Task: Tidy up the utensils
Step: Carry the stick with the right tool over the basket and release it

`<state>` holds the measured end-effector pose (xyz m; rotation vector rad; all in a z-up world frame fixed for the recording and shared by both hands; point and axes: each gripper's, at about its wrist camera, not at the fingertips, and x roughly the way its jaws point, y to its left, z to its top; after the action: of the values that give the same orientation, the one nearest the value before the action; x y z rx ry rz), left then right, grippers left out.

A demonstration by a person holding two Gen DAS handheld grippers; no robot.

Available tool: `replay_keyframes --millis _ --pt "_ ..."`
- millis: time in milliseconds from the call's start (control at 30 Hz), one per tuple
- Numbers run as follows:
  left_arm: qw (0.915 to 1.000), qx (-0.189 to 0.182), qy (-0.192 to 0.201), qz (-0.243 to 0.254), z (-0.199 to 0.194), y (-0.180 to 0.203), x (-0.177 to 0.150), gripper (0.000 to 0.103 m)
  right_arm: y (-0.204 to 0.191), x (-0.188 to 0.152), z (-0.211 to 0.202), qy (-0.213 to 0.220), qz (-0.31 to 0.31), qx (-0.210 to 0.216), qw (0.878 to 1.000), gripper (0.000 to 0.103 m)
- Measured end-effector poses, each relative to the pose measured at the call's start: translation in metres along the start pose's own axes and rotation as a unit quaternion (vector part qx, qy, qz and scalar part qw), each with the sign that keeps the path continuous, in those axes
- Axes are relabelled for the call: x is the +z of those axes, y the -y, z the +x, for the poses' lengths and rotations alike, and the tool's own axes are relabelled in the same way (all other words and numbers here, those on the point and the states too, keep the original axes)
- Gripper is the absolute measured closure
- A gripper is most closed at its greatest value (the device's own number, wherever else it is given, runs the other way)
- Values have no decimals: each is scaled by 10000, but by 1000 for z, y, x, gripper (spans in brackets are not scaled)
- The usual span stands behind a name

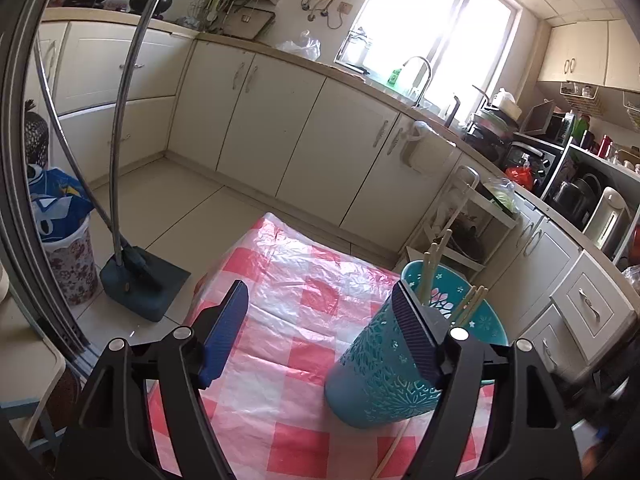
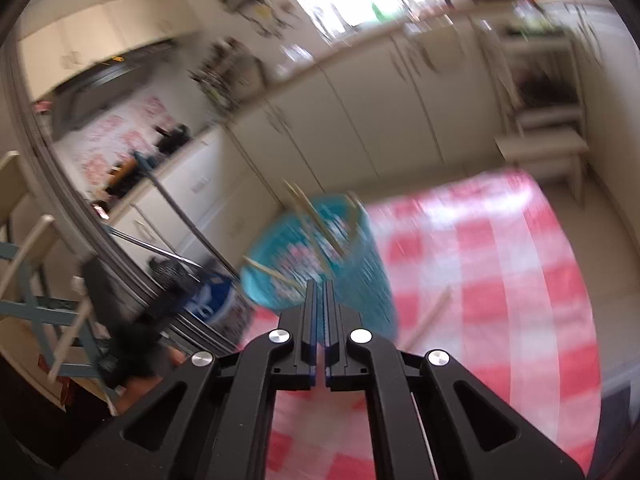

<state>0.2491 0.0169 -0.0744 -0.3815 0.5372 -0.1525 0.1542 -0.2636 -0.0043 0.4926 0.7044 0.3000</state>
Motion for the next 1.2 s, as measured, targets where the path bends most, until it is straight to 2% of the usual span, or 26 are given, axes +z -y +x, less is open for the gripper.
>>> replay_keyframes --millis 33,67,100,167,300,500,633,667,700,767,833,900,967,1067,1133,1200 --pt "10000 16 -13 -8 0 -1 0 32 15 -11 13 -244 241 -216 9992 99" --pt "10000 25 -23 -13 0 -1 0 32 25 -19 23 -406 385 -404 9976 95" --pt "10000 33 -43 -14 1 -2 -1 32 38 -28 39 -612 479 -693 9946 77" --pt "9999 43 -93 -19 2 -1 -2 31 53 -37 62 -805 552 -1138 9887 61" --pt "9999 36 -145 -2 3 -2 -2 30 58 -35 106 -783 186 -1760 9811 61" --pt "9996 34 -286 -34 6 -5 -1 30 60 -27 150 -755 -65 -2273 9709 61" --pt "9994 22 -338 -34 7 -5 0 29 49 -29 161 -818 -753 -2577 9598 64" --pt "9994 8 -343 -32 7 -4 0 29 47 -32 160 -872 -909 -2518 9595 78" --pt "9994 4 -345 -27 7 -4 1 29 46 -34 158 -921 -1012 -2435 9602 87" --pt "9994 -3 -358 -20 7 -4 0 29 45 -40 150 -1095 -1287 -2292 9586 93" --pt "9993 -8 -371 -15 6 -3 0 29 50 -44 138 -1265 -1244 -2130 9608 96" --pt "9993 3 -377 -12 6 -5 -1 29 56 -43 124 -1361 -874 -1817 9700 97" --pt "9992 10 -386 -35 6 -6 -1 29 59 -40 105 -1263 -519 -1504 9791 97" --pt "9993 26 -380 -60 6 -7 0 29 56 -26 60 -890 254 -590 9940 97" --pt "9993 28 -376 -80 6 -8 0 29 45 -12 34 -582 544 -28 9968 97" --pt "9993 27 -376 -83 6 -9 1 29 26 6 14 -236 565 350 9975 97"
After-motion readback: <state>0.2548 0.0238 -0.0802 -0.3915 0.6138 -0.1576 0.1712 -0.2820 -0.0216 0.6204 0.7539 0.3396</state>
